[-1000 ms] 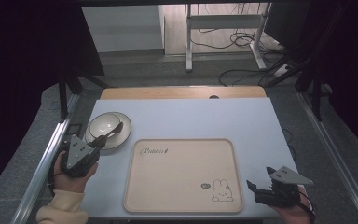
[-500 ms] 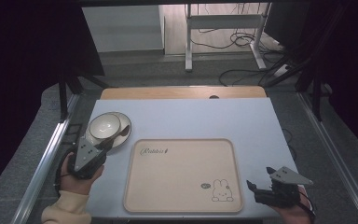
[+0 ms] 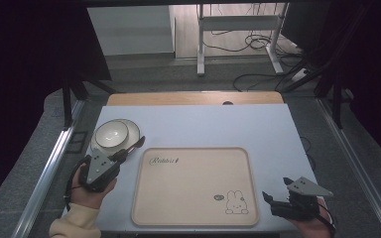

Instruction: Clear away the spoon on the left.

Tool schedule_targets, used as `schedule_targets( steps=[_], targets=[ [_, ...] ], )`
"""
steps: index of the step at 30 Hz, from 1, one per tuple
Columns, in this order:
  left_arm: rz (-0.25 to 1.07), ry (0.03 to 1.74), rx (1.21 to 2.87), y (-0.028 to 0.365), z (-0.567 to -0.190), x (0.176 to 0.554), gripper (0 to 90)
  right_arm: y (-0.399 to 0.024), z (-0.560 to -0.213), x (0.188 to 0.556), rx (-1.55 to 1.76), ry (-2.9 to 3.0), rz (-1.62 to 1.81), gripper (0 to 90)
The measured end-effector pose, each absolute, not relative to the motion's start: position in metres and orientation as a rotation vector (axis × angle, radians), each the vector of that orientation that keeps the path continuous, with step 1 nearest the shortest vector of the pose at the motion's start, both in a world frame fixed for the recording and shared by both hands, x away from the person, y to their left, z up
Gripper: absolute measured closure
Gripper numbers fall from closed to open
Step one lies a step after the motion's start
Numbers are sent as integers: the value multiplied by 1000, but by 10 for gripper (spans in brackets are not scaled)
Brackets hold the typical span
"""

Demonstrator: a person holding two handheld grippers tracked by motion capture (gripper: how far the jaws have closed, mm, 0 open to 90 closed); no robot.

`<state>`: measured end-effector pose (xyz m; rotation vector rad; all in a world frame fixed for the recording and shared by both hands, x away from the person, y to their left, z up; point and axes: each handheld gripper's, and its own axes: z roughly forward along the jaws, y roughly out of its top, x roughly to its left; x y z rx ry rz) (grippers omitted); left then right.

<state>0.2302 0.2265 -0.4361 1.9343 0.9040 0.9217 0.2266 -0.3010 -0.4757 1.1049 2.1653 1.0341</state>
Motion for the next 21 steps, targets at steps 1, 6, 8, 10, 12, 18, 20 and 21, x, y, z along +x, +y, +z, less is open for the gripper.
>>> schedule_targets(
  steps=[1, 6, 8, 10, 12, 18, 20, 21],
  targets=[
    [919, 900, 1938, 225, -437, 230, 851, -301, -476, 227, 1105, 2164, 1035, 150],
    [912, 881, 1963, 219, -440, 231, 851, -301, -476, 227, 1104, 2166, 1033, 150],
    [907, 878, 1964, 217, -441, 231, 851, -301, -476, 227, 1103, 2164, 1034, 150],
    [904, 876, 1969, 216, -442, 231, 851, -301, -476, 227, 1101, 2165, 1033, 150],
    [899, 874, 1974, 215, -443, 232, 851, -301, -476, 227, 1100, 2165, 1032, 150],
    [884, 855, 2003, 211, -448, 233, 850, -300, -476, 226, 1101, 2164, 1034, 149],
    [877, 851, 2011, 210, -449, 233, 850, -301, -476, 227, 1100, 2165, 1032, 150],
    [874, 849, 2015, 210, -450, 234, 851, -301, -476, 227, 1100, 2165, 1032, 150]
  ],
)
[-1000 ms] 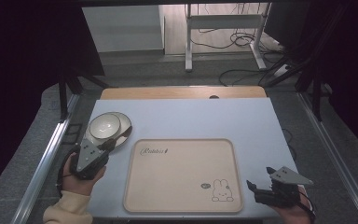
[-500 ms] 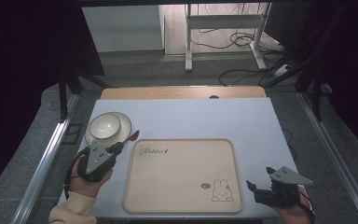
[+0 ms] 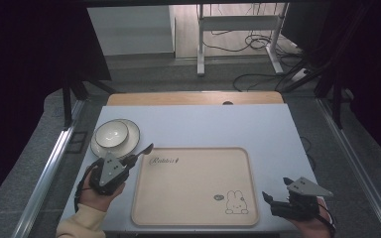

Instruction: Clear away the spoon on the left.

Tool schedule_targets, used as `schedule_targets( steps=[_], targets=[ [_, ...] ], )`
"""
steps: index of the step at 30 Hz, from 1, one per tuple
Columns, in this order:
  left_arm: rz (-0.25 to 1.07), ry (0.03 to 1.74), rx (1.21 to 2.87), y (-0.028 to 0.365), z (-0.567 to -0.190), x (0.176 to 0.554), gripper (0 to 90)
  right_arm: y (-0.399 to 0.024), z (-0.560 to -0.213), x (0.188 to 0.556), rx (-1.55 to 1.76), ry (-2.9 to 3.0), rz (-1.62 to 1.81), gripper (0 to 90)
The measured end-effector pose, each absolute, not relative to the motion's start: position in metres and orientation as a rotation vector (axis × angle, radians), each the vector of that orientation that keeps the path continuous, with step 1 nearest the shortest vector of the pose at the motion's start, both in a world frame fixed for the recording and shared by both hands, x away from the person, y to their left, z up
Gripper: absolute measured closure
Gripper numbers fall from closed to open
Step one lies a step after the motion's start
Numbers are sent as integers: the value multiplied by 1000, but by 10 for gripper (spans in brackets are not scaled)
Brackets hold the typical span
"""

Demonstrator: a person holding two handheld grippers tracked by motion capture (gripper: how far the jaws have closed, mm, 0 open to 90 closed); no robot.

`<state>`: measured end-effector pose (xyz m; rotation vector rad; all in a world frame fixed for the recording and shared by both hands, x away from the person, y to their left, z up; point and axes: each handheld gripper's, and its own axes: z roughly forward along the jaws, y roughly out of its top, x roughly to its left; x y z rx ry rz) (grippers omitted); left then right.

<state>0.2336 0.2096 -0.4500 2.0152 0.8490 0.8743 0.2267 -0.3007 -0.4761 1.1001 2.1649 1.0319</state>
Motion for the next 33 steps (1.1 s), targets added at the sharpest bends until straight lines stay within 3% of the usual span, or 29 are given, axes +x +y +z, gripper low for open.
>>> schedule_targets(
  steps=[33],
  targets=[
    [819, 761, 2150, 182, -469, 233, 849, -300, -477, 227, 1098, 2171, 1031, 150]
  ],
)
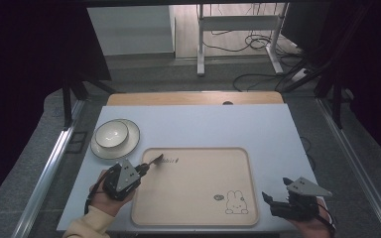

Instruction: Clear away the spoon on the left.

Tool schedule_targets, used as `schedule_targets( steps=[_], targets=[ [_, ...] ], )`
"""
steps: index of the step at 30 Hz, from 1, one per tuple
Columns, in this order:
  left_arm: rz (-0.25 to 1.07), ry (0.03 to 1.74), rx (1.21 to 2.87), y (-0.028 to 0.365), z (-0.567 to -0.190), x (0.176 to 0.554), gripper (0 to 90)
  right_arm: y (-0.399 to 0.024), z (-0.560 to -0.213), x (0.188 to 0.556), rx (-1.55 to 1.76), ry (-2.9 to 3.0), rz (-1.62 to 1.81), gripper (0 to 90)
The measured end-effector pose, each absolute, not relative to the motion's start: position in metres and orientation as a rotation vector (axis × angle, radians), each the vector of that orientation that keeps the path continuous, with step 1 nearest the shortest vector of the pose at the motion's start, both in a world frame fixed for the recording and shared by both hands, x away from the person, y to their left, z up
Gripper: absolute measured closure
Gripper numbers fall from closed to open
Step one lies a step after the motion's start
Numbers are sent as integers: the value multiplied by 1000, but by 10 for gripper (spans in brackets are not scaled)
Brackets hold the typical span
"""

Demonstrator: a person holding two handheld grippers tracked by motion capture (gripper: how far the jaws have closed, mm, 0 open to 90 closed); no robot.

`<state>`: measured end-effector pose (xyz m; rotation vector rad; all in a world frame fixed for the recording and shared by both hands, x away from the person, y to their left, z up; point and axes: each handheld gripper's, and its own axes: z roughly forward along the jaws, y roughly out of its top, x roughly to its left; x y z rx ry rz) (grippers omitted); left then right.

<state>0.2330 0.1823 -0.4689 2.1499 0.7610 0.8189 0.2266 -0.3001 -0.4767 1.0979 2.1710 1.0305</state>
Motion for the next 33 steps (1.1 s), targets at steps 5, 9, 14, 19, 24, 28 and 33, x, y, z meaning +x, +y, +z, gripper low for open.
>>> schedule_targets(
  steps=[5, 9, 14, 19, 24, 28, 33],
  targets=[
    [816, 737, 2175, 177, -472, 231, 848, -300, -477, 226, 1098, 2170, 1029, 149],
    [814, 722, 2194, 175, -475, 228, 845, -300, -477, 226, 1096, 2170, 1025, 149],
    [823, 701, 2226, 174, -479, 225, 841, -300, -477, 226, 1098, 2169, 1025, 149],
    [811, 694, 2250, 174, -483, 220, 837, -300, -477, 226, 1097, 2169, 1023, 149],
    [799, 701, 2261, 175, -485, 220, 831, -299, -477, 226, 1098, 2170, 1021, 149],
    [785, 701, 2275, 174, -486, 219, 823, -299, -477, 226, 1096, 2172, 1019, 149],
    [753, 709, 2295, 172, -488, 217, 811, -299, -477, 226, 1097, 2172, 1019, 149]
  ],
)
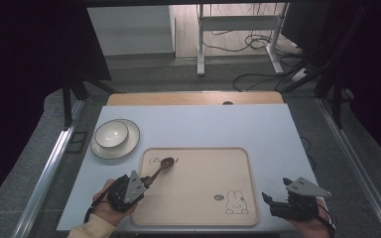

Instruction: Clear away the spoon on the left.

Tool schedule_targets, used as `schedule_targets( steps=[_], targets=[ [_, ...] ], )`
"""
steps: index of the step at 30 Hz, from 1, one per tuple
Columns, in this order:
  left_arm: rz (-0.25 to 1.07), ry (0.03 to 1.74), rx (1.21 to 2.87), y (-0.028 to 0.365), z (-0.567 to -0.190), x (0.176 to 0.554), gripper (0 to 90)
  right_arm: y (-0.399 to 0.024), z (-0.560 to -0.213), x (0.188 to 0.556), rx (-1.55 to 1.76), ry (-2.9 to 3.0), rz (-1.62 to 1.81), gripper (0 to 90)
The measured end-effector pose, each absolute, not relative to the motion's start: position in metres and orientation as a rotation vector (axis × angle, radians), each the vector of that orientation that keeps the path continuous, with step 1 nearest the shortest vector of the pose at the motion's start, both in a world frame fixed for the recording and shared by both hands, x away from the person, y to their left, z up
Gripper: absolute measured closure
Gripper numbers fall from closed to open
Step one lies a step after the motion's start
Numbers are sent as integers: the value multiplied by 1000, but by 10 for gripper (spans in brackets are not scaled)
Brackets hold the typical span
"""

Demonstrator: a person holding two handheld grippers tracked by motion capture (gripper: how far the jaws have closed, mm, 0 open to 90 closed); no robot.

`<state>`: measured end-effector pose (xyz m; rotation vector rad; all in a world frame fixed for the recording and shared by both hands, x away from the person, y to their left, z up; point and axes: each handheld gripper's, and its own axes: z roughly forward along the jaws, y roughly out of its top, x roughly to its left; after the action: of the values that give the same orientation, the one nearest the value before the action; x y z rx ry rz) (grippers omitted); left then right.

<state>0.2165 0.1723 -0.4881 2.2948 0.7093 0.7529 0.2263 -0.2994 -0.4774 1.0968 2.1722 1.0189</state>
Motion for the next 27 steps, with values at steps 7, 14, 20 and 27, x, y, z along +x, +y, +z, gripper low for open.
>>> schedule_targets(
  steps=[7, 14, 20, 27],
  targets=[
    [711, 706, 2342, 169, -493, 216, 795, -299, -478, 227, 1095, 2174, 1017, 149],
    [627, 689, 2387, 164, -498, 214, 746, -299, -478, 227, 1098, 2173, 1018, 149],
    [554, 689, 2385, 161, -501, 215, 693, -299, -478, 227, 1097, 2172, 1016, 149],
    [490, 714, 2374, 161, -503, 218, 545, -299, -478, 227, 1097, 2174, 1016, 149]
  ],
)
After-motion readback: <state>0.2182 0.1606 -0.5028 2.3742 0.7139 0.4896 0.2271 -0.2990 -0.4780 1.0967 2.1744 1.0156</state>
